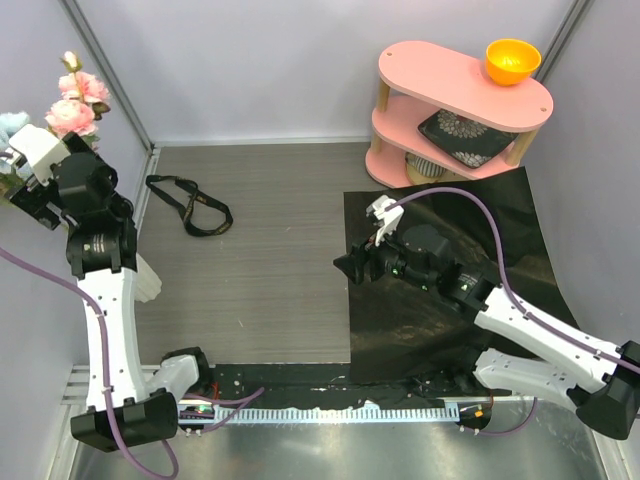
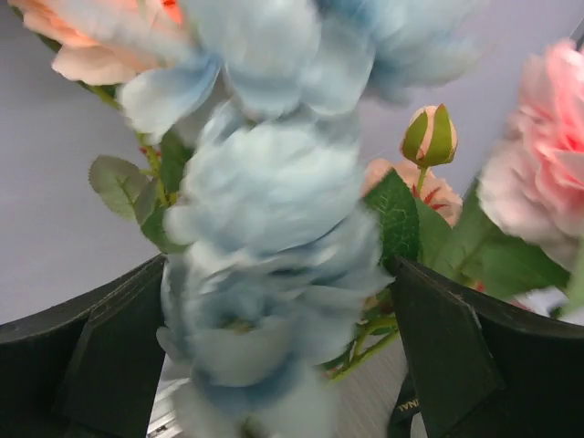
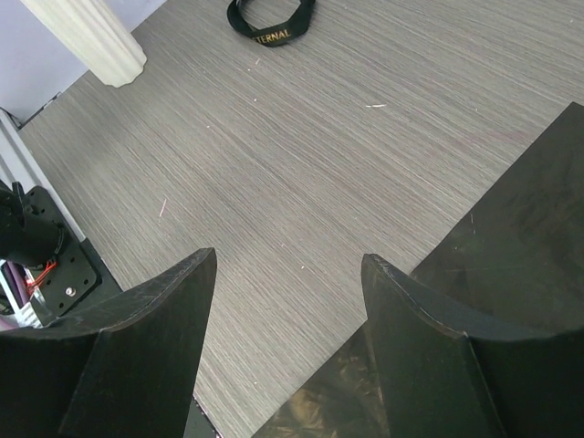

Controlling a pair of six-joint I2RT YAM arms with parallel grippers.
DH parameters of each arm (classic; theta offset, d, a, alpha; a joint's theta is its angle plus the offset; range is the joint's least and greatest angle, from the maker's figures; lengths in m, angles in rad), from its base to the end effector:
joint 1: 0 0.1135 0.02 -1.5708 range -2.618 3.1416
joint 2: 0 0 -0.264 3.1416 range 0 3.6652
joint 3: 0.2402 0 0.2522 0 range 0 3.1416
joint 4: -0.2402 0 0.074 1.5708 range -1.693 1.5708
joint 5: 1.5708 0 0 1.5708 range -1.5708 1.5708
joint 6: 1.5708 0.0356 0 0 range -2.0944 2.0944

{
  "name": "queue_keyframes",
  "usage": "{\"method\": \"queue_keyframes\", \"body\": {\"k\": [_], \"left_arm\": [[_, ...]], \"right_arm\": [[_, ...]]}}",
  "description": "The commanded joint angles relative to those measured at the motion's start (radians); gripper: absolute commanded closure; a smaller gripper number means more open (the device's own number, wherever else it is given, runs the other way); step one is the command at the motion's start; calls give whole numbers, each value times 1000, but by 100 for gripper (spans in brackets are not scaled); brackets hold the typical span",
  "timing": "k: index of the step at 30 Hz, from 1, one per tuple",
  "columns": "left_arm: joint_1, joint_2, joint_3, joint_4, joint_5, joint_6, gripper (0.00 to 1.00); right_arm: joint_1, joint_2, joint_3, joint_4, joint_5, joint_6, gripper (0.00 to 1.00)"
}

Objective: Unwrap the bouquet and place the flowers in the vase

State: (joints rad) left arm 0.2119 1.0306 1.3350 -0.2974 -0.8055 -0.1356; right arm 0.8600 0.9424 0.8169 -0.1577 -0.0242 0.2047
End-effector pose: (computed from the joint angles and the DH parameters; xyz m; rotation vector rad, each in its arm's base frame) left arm 0.1888 0.0669 0.4713 -0.8798 1.3457 0.6858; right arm 0.1433 0.1677 0.3253 -0.6357 1.8159 0.7529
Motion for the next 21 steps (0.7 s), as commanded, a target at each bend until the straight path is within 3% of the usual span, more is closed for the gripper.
{"method": "queue_keyframes", "body": {"k": [1,6,9,11,12,15,18,21], "left_arm": [[7,-43,32,-60,0,-142,0],[7,-116,26,-186,126,-304,0],[7,-164,-6,-203,323,-401,0],[7,-179,-42,-195,529,-459,0],[6,-188,-54,-187,595,-476,0],[-5,-208,-124,-126,884,-547,0],[-66,-234,-186,-72,1041,-594,0],[-178,-277,-230,-45,1112,-579,0]], "right_arm": [[1,12,8,44,6,7,29],[1,26,34,8,96,65,28],[-1,16,39,-25,191,130,23],[-1,10,33,-39,271,194,23],[1,13,33,-81,396,220,23],[-1,25,42,-198,583,269,22],[-1,0,31,-300,655,251,20],[-1,-160,-30,-295,679,258,19]]}}
